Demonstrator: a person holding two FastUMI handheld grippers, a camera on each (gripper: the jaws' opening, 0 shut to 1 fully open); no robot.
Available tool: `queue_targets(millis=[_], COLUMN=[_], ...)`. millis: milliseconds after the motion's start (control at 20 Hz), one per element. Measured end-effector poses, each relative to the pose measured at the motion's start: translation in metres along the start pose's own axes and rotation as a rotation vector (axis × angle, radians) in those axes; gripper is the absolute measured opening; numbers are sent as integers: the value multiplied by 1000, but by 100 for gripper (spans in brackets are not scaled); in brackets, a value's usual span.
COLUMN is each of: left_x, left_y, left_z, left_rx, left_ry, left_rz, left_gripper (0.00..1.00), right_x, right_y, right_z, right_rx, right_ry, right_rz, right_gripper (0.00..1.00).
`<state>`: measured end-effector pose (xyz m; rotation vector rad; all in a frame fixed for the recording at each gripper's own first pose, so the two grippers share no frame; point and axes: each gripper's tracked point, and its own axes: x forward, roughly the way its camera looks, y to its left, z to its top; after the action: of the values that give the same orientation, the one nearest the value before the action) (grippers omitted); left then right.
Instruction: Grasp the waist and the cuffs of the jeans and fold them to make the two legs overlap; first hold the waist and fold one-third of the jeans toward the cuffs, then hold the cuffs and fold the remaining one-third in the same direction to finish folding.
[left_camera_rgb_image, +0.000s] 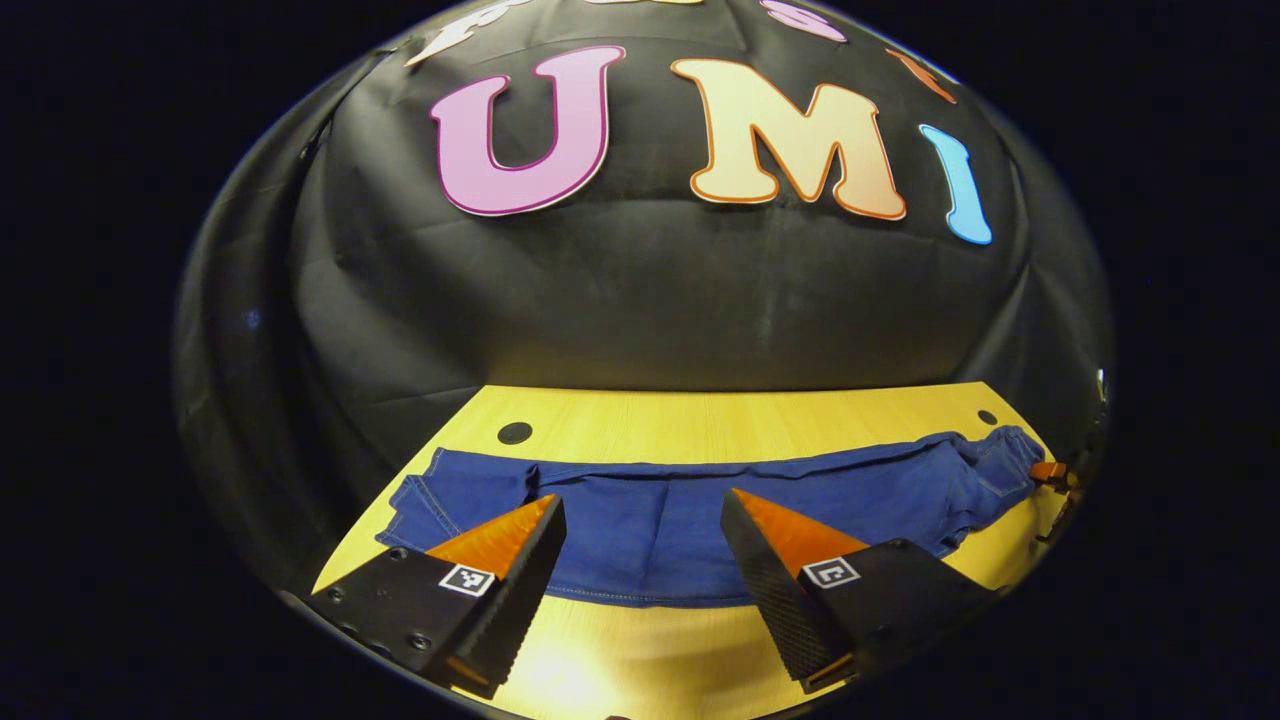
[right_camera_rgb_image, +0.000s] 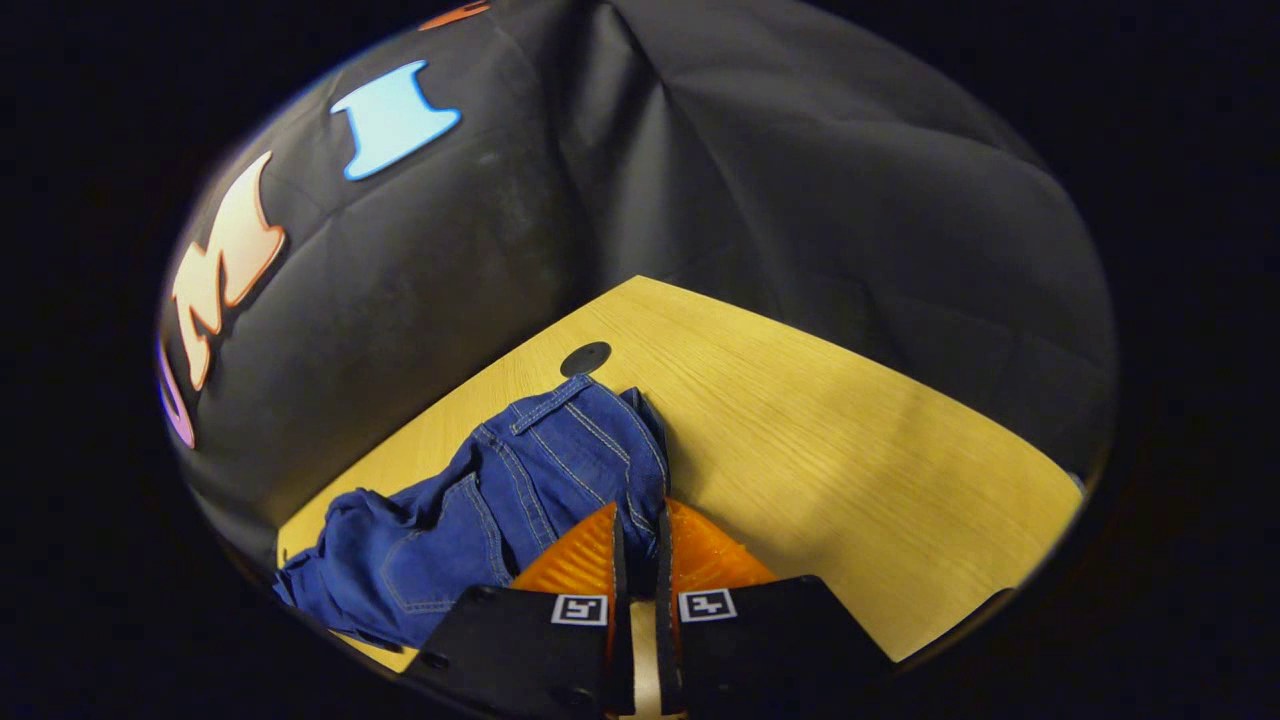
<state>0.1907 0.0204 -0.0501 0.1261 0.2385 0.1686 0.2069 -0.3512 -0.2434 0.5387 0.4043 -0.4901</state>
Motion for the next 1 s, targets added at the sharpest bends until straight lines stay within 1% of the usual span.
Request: queue_targets(millis=[150, 200, 300, 350, 500, 600, 750, 850, 1000], left_x=[-5, -5, -4, -4, 2, 3, 2, 3, 3], left_y=[6, 9, 13, 18, 26, 36, 50, 64, 81], left_z=[-1, 0, 2, 1, 0, 0, 1, 0, -7], left_rx=[-3, -4, -12, -18, -40, -42, -46, -60, -93], left_ry=[8, 4, -4, -5, -7, -12, -30, -30, -20], left_rz=[8, 7, -1, -6, -36, -56, -100, -117, -141], left_gripper=[95, 95, 95, 95, 95, 95, 95, 94, 94], right_x=[-4, -9, -28, -39, -70, -91, -123, -151, -195], right_y=[3, 9, 31, 47, 102, 149, 215, 258, 330], right_z=[6, 13, 30, 39, 60, 64, 54, 38, 13], right_rx=[-21, -10, 39, 74, 177, 227, 286, 309, 287], right_ry=[-22, -39, -72, -79, -102, -109, -80, -53, -21], right_rz=[-18, -4, 50, 85, 227, 323, 479, 589, 752], right_gripper=[6, 9, 2, 5, 5, 5, 5, 5, 4])
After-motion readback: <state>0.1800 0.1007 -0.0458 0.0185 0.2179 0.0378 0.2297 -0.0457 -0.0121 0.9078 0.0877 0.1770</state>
